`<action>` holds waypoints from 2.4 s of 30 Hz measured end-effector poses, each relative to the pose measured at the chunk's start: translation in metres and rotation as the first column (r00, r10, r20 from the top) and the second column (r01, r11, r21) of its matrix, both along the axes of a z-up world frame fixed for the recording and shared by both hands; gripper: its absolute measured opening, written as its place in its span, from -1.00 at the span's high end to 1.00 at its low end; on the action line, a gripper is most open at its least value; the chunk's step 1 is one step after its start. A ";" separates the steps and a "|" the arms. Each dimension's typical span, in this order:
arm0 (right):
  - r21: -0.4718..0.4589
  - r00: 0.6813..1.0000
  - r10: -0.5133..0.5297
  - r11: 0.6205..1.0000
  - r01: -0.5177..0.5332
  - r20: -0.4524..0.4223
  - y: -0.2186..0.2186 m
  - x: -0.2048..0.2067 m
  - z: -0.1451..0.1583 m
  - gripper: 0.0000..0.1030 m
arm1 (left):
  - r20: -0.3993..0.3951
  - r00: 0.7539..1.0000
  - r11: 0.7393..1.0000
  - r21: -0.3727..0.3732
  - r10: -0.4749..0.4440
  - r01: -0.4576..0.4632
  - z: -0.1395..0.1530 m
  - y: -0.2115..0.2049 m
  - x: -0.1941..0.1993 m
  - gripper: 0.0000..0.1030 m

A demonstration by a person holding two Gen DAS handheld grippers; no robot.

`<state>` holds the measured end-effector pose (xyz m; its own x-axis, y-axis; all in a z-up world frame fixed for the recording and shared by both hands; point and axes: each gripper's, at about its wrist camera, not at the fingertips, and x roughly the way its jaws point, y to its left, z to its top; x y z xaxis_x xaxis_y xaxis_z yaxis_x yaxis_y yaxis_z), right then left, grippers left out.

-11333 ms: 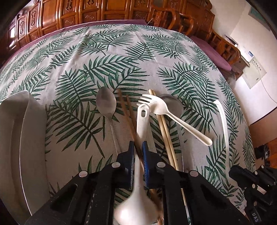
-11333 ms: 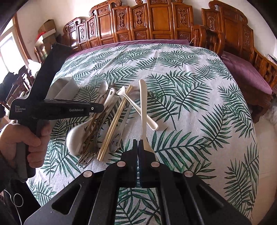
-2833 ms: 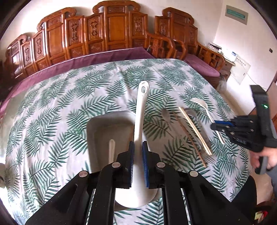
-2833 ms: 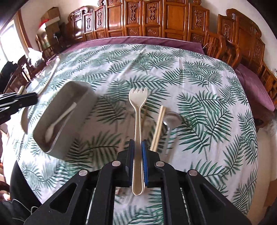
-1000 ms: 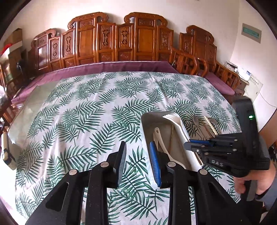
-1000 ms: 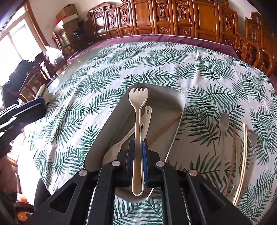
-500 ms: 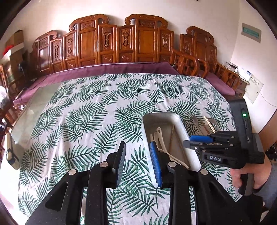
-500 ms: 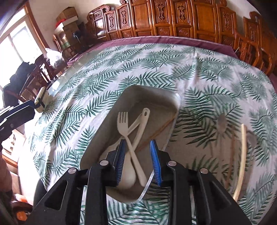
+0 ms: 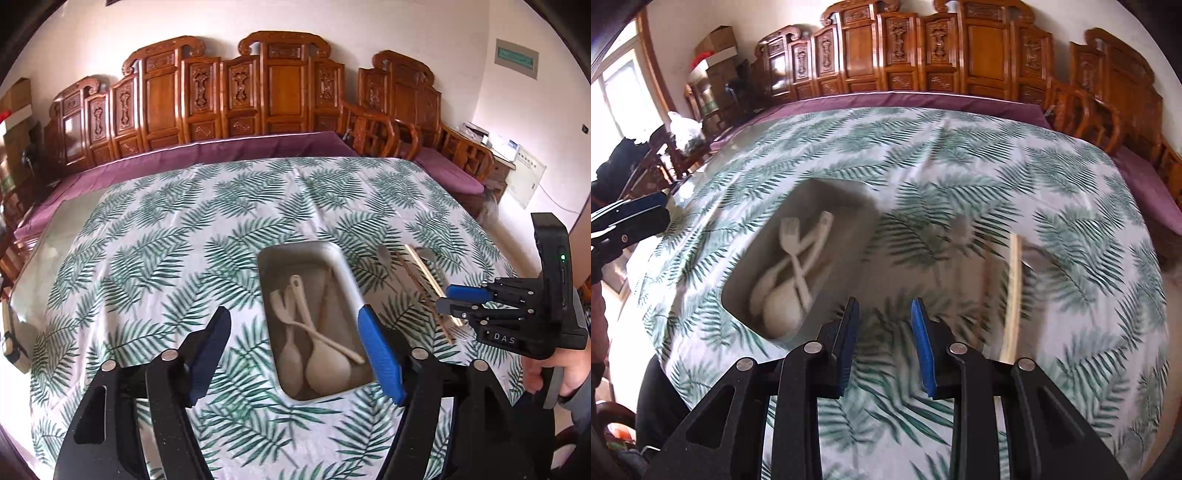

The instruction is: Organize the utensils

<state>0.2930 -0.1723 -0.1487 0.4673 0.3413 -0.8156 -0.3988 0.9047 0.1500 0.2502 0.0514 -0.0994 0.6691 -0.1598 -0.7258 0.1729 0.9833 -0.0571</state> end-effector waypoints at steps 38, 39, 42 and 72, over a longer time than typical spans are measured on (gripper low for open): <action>-0.100 0.991 -0.091 0.992 0.081 -0.101 -0.098 0.110 -0.082 0.65 | -0.118 0.982 0.987 0.047 -0.145 0.151 -0.054 -0.136 0.058 -0.35; -0.104 0.991 -0.089 0.992 0.078 -0.102 -0.097 0.112 -0.083 0.67 | -0.121 0.982 0.987 0.048 -0.146 0.152 -0.056 -0.137 0.061 -0.35; -0.108 0.991 -0.084 0.991 0.073 -0.105 -0.097 0.118 -0.086 0.71 | -0.132 0.980 0.987 0.051 -0.147 0.155 -0.061 -0.143 0.068 -0.35; -0.136 0.989 -0.052 0.990 0.033 -0.136 -0.093 0.127 -0.093 0.81 | -0.224 0.969 0.990 0.075 -0.100 0.119 -0.107 -0.167 0.122 -0.35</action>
<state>0.4196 -0.2655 -0.2419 0.3579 0.2073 -0.9105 -0.3430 0.9361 0.0782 0.3722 -0.1159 -0.2066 0.4741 -0.1530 -0.8671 0.2724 0.9620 -0.0208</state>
